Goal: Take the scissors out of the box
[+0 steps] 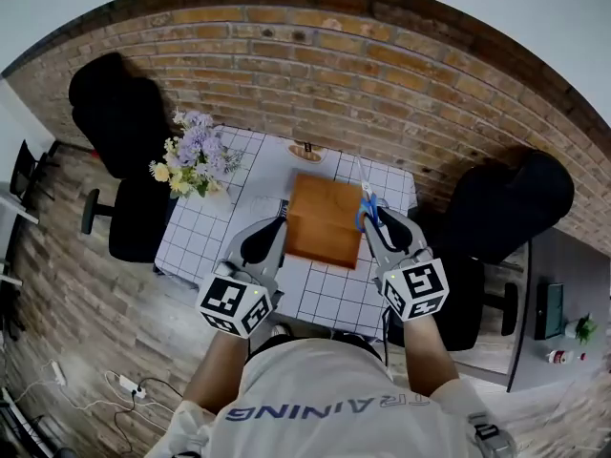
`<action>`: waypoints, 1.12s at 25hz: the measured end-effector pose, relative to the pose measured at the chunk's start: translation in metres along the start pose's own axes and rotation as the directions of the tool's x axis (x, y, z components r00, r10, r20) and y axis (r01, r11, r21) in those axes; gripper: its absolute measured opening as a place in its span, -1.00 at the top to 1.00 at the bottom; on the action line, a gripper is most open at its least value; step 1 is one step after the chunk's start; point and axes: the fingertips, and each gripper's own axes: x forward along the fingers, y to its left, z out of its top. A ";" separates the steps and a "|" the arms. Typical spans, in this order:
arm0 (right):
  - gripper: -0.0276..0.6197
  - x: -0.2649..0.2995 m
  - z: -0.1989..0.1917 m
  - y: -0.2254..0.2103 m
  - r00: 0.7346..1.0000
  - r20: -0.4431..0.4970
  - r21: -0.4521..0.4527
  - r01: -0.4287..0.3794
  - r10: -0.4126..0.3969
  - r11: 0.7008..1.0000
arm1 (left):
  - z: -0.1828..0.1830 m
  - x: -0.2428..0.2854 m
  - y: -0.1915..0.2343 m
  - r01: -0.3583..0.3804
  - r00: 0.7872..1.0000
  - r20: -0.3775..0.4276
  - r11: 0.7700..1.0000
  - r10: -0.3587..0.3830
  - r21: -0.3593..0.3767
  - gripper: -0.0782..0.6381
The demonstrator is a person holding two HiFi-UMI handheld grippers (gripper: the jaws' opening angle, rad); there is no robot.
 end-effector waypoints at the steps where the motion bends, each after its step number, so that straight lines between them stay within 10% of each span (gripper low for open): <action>1: 0.59 -0.005 0.007 -0.003 1.000 0.022 0.003 0.010 -0.010 1.000 | 0.004 0.002 -0.001 0.006 1.000 0.006 1.000 -0.006 0.006 0.78; 28: 0.60 -0.037 0.028 -0.016 0.994 0.081 0.001 0.074 -0.073 0.997 | 0.010 0.006 -0.027 0.057 0.998 0.006 0.998 -0.057 0.023 0.78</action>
